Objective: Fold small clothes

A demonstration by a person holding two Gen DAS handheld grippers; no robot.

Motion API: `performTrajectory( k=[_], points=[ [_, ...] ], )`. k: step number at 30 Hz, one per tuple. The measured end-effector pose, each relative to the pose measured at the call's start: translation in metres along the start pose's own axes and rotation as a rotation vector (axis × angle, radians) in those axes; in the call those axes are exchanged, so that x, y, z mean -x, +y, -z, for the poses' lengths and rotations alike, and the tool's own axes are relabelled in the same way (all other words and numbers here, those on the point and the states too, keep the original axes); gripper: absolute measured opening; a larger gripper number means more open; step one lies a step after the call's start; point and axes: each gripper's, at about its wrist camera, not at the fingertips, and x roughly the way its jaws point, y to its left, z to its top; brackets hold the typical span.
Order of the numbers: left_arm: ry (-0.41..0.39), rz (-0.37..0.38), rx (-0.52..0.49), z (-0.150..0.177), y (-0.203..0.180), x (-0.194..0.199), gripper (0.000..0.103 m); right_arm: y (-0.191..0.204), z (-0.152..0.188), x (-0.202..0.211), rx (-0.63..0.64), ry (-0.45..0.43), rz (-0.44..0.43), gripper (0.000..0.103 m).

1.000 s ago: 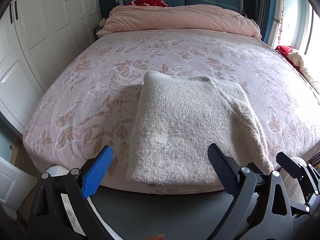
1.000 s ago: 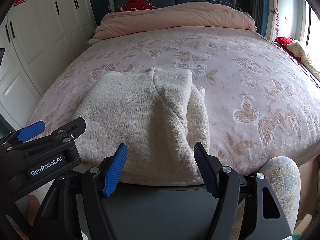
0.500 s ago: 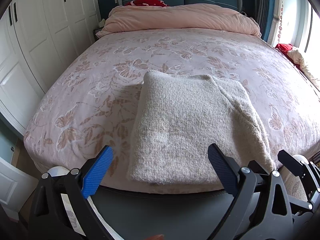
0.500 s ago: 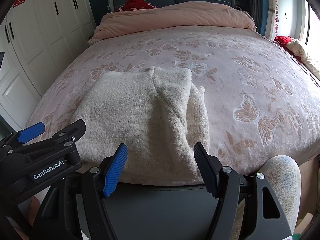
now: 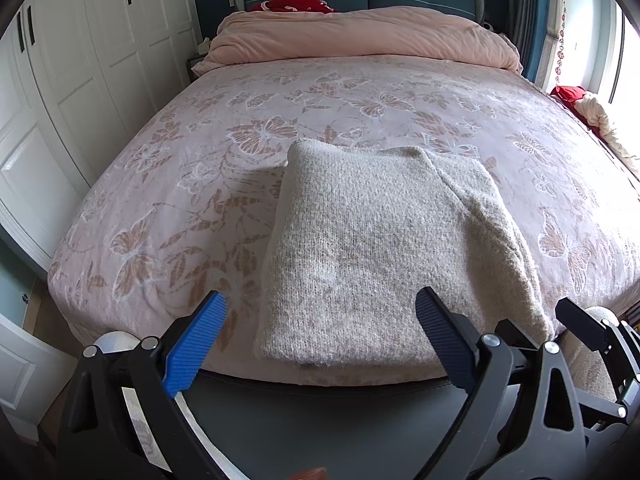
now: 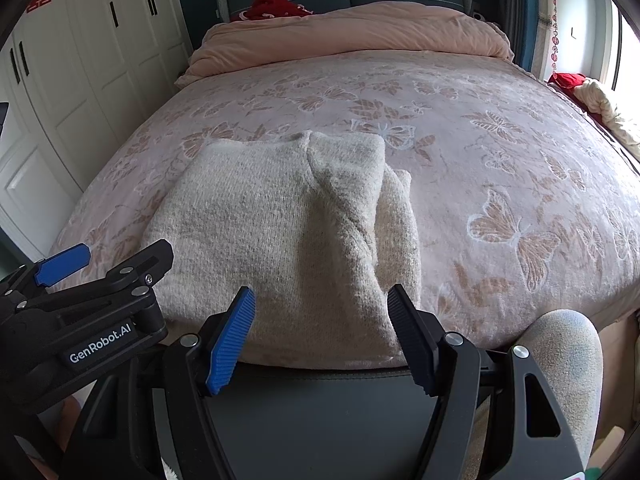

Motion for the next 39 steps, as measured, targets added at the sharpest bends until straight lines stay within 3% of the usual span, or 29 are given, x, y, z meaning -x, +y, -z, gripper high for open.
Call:
performTrajectory(
  k=[39],
  points=[
    [0.005, 0.006, 0.0, 0.0007, 0.0009, -0.0021, 0.093, 0.0012, 0.0009, -0.0012, -0.001, 0.004, -0.002, 0.067]
  ],
)
